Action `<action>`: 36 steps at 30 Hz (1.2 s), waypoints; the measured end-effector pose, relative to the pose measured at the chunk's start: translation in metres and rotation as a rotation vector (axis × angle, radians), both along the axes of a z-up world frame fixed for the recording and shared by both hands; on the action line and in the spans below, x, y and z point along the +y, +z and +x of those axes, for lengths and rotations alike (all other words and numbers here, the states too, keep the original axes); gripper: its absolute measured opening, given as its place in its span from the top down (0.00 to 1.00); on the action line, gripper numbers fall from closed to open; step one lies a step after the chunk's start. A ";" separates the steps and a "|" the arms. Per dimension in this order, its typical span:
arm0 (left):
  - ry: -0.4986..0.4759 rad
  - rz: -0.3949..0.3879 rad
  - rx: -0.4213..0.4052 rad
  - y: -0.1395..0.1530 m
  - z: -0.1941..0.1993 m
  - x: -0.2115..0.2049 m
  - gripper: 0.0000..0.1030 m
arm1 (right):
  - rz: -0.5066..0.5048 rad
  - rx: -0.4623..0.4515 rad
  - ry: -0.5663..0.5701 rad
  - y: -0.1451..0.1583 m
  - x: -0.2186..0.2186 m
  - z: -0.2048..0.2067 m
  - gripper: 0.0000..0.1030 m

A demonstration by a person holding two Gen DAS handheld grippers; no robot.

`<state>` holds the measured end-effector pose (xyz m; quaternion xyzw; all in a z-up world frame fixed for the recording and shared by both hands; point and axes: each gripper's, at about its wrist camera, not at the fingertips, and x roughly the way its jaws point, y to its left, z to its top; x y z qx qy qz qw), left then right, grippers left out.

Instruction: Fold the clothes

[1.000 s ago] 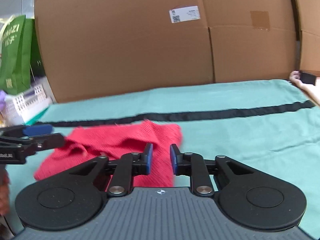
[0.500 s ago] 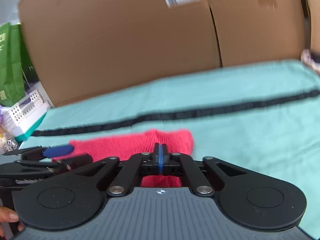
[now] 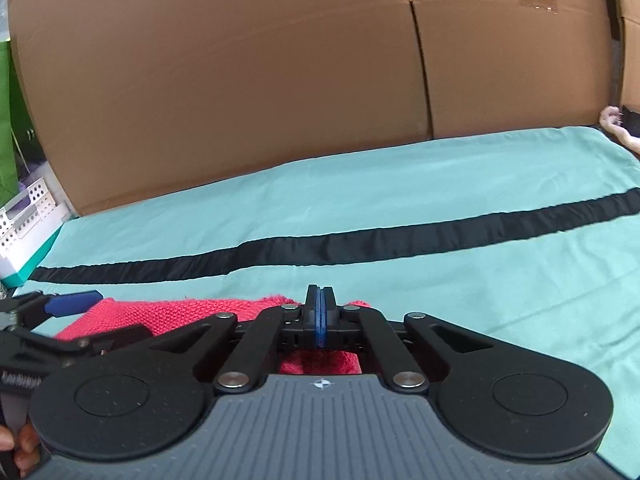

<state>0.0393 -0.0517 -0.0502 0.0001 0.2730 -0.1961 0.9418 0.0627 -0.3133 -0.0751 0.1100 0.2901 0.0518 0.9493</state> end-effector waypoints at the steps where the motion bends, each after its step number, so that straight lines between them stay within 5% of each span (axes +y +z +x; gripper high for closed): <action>1: 0.005 -0.001 -0.006 0.001 0.000 0.001 0.01 | 0.002 -0.003 -0.005 0.001 -0.001 -0.004 1.00; 8: 0.029 0.023 -0.023 0.002 -0.002 0.004 0.02 | -0.039 -0.132 0.095 0.021 0.023 -0.033 0.73; 13: 0.020 0.104 0.015 -0.003 -0.002 -0.004 0.01 | -0.048 -0.052 0.084 0.006 0.021 -0.022 0.66; 19: 0.049 0.126 0.000 -0.002 -0.001 0.009 0.01 | 0.000 -0.157 0.097 0.026 0.008 -0.048 0.67; 23: 0.039 0.129 0.007 -0.004 0.002 0.011 0.01 | -0.033 -0.041 0.160 0.006 0.021 -0.042 0.70; 25: 0.045 0.119 0.007 -0.002 0.000 0.016 0.01 | -0.026 -0.055 0.154 0.007 0.017 -0.046 0.71; 30: 0.069 0.105 -0.054 0.013 -0.034 0.041 0.01 | -0.093 -0.131 0.147 0.022 0.013 -0.079 0.69; 36: 0.076 0.090 -0.056 0.017 -0.073 0.062 0.01 | -0.140 -0.122 0.173 0.009 0.017 -0.106 0.68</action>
